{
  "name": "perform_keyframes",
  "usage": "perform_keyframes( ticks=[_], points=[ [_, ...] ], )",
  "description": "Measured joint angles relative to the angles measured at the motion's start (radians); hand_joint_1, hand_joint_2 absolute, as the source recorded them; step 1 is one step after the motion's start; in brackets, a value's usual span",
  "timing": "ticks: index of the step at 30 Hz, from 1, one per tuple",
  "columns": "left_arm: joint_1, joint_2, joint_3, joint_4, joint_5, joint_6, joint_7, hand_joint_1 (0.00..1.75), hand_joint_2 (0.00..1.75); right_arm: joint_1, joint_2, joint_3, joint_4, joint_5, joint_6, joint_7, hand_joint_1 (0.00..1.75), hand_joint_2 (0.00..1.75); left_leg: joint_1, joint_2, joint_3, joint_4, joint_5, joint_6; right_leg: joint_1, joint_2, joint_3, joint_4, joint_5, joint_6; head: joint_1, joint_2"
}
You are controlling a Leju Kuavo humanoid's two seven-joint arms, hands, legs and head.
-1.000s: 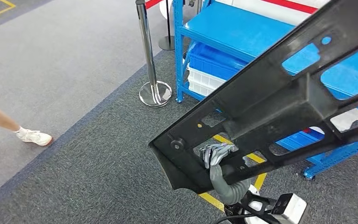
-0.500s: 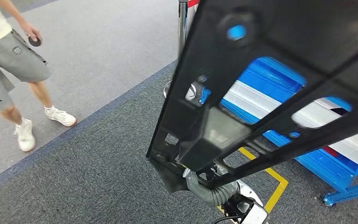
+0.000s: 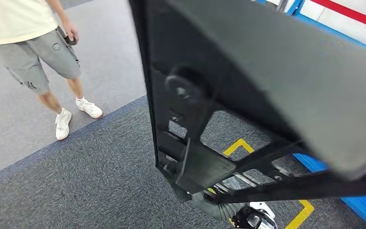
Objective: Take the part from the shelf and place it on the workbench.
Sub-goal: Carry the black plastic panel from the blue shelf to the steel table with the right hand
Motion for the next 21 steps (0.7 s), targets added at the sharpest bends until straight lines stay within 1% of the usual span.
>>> perform_keyframes(
  ticks=[1,2,3,4,5,6,7,8,9,10,11,12,13,14,15,16,17,18,19,20,21],
  points=[
    [-0.002,0.0,-0.002,0.0,0.0,0.0,0.0,0.0,1.75,0.003,0.0,0.0,-0.001,0.0,0.0,0.0,1.75,1.75,0.002,0.006,-0.025,0.056,-0.021,-0.001,0.003,-0.014,0.0,0.0,-0.001,-0.001,0.0,0.0],
    [-0.002,-0.001,-0.005,0.0,0.0,0.0,0.0,0.0,1.75,0.005,0.0,0.0,-0.002,0.0,0.0,0.0,1.75,1.75,0.002,0.008,-0.035,0.083,-0.026,0.0,0.006,-0.028,0.0,0.0,-0.002,-0.002,0.0,0.0],
    [-0.001,-0.001,-0.007,0.0,0.0,0.0,0.0,0.0,1.75,0.006,0.0,0.0,-0.003,0.0,0.0,0.0,1.75,1.75,0.002,0.01,-0.025,0.068,-0.012,0.003,0.008,-0.04,0.001,0.0,-0.002,-0.003,0.0,0.0],
    [-0.001,-0.001,-0.008,0.0,0.0,0.0,0.0,0.0,1.75,0.006,0.0,0.0,-0.005,0.0,0.0,0.0,1.75,1.75,0.0,0.017,0.005,0.015,0.016,0.008,0.01,-0.051,0.002,0.0,-0.003,-0.003,0.0,0.0],
    [-0.002,0.0,-0.009,0.0,0.0,0.001,0.0,0.0,1.75,0.006,0.0,0.0,-0.007,0.0,0.0,0.0,1.75,1.75,-0.005,0.04,0.046,-0.059,0.044,0.016,0.011,-0.062,0.004,0.0,-0.004,-0.003,0.0,0.0],
    [-0.004,0.0,-0.01,0.0,0.0,0.001,0.0,0.0,1.75,0.007,0.0,0.0,-0.01,0.0,0.0,0.0,1.75,1.75,-0.012,0.066,0.082,-0.126,0.064,0.025,0.014,-0.073,0.006,0.0,-0.006,-0.001,0.0,0.0],
    [-0.006,0.0,-0.011,0.0,0.0,0.001,0.0,0.0,1.75,0.007,0.0,0.0,-0.012,0.0,0.0,0.0,1.75,1.75,-0.02,0.088,0.106,-0.174,0.074,0.034,0.015,-0.083,0.007,-0.001,-0.007,0.003,0.0,0.0],
    [-0.008,0.0,-0.011,-0.001,0.0,0.001,0.0,0.0,1.75,0.008,0.0,0.0,-0.014,0.0,0.0,0.0,1.75,1.75,-0.027,0.102,0.116,-0.198,0.075,0.041,0.016,-0.093,0.009,-0.002,-0.009,0.007,0.0,0.0],
    [-0.009,0.0,-0.011,-0.001,0.0,0.0,0.0,0.0,1.75,0.008,0.0,0.0,-0.014,-0.001,0.0,0.0,1.75,1.75,-0.032,0.097,0.115,-0.202,0.074,0.046,0.016,-0.104,0.01,-0.004,-0.009,0.011,0.0,0.0],
    [-0.009,0.0,-0.012,-0.001,0.0,0.0,0.0,0.0,1.75,0.008,0.0,0.0,-0.015,-0.001,0.0,0.0,1.75,1.75,-0.032,0.084,0.116,-0.208,0.078,0.051,0.015,-0.113,0.014,-0.006,-0.01,0.016,0.0,0.0],
    [-0.007,0.0,-0.012,-0.001,0.0,0.0,0.0,0.0,1.75,0.008,0.0,0.001,-0.016,-0.001,0.0,0.001,1.75,1.75,-0.029,0.073,0.121,-0.217,0.083,0.055,0.013,-0.106,0.017,-0.005,-0.013,0.021,0.0,0.0],
    [-0.007,-0.001,-0.011,-0.001,0.0,0.0,-0.002,0.0,1.75,0.009,0.0,0.0,-0.018,-0.002,-0.001,0.003,1.75,1.75,-0.025,0.061,0.127,-0.226,0.089,0.06,0.012,-0.087,0.014,0.008,-0.025,0.025,0.0,0.0],
    [-0.008,-0.001,-0.011,-0.001,0.0,-0.002,-0.004,0.0,1.75,0.013,0.0,0.0,-0.02,-0.004,-0.002,0.006,1.75,1.75,-0.021,0.05,0.132,-0.235,0.095,0.065,0.01,-0.061,0.002,0.04,-0.047,0.028,0.0,0.0],
    [-0.009,-0.003,-0.011,-0.001,0.0,-0.005,-0.007,0.0,1.75,0.019,-0.001,-0.002,-0.022,-0.008,-0.002,0.01,1.75,1.75,-0.019,0.038,0.134,-0.239,0.098,0.067,0.008,-0.032,-0.021,0.092,-0.077,0.031,0.0,0.0],
    [-0.011,-0.004,-0.012,-0.001,0.0,-0.008,-0.01,0.0,1.75,0.028,-0.002,-0.005,-0.025,-0.015,0.002,0.013,1.75,1.75,-0.018,0.026,0.134,-0.24,0.1,0.07,0.008,-0.016,-0.052,0.155,-0.108,0.032,0.0,0.0],
    [-0.011,-0.005,-0.012,-0.001,0.0,-0.011,-0.012,0.0,1.75,0.036,-0.004,-0.008,-0.028,-0.022,0.01,0.015,1.75,1.75,-0.018,0.012,0.133,-0.239,0.1,0.07,0.007,-0.009,-0.082,0.212,-0.128,0.034,0.0,0.0],
    [-0.01,-0.008,-0.012,-0.001,0.0,-0.011,-0.012,0.0,1.75,0.042,-0.006,-0.011,-0.03,-0.029,0.02,0.016,1.75,1.75,-0.018,-0.002,0.133,-0.237,0.099,0.07,0.006,-0.006,-0.101,0.244,-0.131,0.037,0.0,0.0],
    [-0.009,-0.011,-0.012,-0.001,0.0,-0.011,-0.012,0.0,1.75,0.043,-0.008,-0.013,-0.032,-0.035,0.03,0.016,1.75,1.75,-0.017,-0.016,0.134,-0.234,0.098,0.068,0.004,-0.005,-0.104,0.242,-0.114,0.04,0.0,0.0],
    [-0.007,-0.016,-0.011,-0.001,0.0,-0.01,-0.013,0.0,1.75,0.042,-0.01,-0.017,-0.034,-0.039,0.039,0.017,1.75,1.75,-0.015,-0.03,0.134,-0.23,0.096,0.065,0.0,-0.002,-0.09,0.205,-0.081,0.043,0.0,0.0],
    [-0.005,-0.022,-0.01,-0.001,0.0,-0.011,-0.014,0.0,1.75,0.039,-0.011,-0.02,-0.037,-0.041,0.045,0.017,1.75,1.75,-0.013,-0.044,0.133,-0.222,0.092,0.061,-0.004,0.01,-0.064,0.141,-0.043,0.046,0.0,0.0],
    [-0.003,-0.028,-0.01,-0.001,0.0,-0.012,-0.016,0.0,1.75,0.037,-0.011,-0.024,-0.038,-0.042,0.05,0.018,1.75,1.75,-0.012,-0.056,0.129,-0.212,0.087,0.055,-0.008,0.031,-0.038,0.081,-0.017,0.049,0.0,0.0]
  ],
)
